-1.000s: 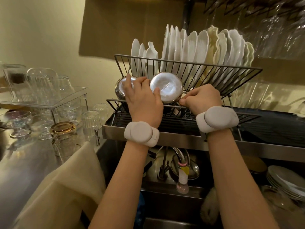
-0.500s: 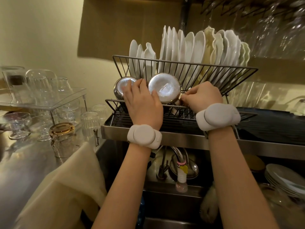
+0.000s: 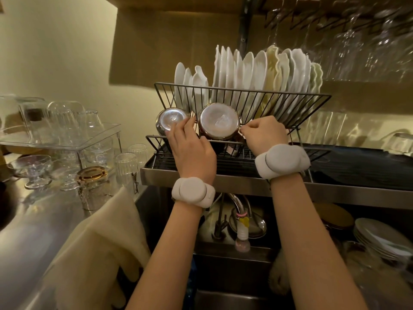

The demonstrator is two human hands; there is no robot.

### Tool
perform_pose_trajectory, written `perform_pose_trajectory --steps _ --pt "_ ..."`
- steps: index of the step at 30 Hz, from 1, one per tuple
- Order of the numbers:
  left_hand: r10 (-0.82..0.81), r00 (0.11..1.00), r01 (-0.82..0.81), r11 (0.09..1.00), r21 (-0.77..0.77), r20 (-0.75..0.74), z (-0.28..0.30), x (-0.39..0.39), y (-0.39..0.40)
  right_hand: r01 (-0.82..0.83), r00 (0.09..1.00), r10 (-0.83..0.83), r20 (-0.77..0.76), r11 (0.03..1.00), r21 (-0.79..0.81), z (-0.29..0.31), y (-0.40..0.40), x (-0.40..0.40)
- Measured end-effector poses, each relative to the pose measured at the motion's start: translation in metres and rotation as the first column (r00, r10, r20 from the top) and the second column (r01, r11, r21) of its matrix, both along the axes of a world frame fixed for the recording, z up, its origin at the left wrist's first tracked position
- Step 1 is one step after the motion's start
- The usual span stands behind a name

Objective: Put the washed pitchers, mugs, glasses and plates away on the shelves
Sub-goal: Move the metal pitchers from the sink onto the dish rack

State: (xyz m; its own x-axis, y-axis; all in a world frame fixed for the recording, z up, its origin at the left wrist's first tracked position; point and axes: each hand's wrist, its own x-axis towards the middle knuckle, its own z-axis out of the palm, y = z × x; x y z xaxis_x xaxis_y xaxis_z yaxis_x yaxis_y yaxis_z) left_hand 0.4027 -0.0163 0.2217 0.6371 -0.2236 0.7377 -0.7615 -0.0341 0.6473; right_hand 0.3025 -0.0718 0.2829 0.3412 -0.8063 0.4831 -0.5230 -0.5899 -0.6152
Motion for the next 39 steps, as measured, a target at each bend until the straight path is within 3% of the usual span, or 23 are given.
perform_pose_trajectory --steps 9,18,21,31,39 --pt "-0.029 1.000 0.029 0.999 0.037 0.004 -0.010 -0.022 0.004 -0.013 0.999 0.013 0.032 1.000 0.002 -0.005 0.007 -0.018" --pt "-0.008 0.998 0.002 0.995 0.101 0.063 0.028 -0.015 0.000 -0.003 0.953 0.036 -0.300 0.994 0.109 0.019 -0.011 0.007" --pt "-0.021 0.999 0.014 0.985 0.170 0.040 0.029 -0.012 -0.001 0.031 0.943 0.013 -0.333 0.991 0.127 0.019 -0.013 0.016" --pt "0.042 0.998 -0.058 0.945 0.321 0.054 0.034 0.001 -0.009 -0.010 0.934 0.036 -0.356 0.997 0.077 0.017 -0.014 0.019" --pt "0.010 0.998 -0.030 0.952 0.304 0.066 0.035 0.007 -0.008 -0.012 0.944 -0.014 -0.329 0.997 -0.075 0.011 -0.010 0.021"
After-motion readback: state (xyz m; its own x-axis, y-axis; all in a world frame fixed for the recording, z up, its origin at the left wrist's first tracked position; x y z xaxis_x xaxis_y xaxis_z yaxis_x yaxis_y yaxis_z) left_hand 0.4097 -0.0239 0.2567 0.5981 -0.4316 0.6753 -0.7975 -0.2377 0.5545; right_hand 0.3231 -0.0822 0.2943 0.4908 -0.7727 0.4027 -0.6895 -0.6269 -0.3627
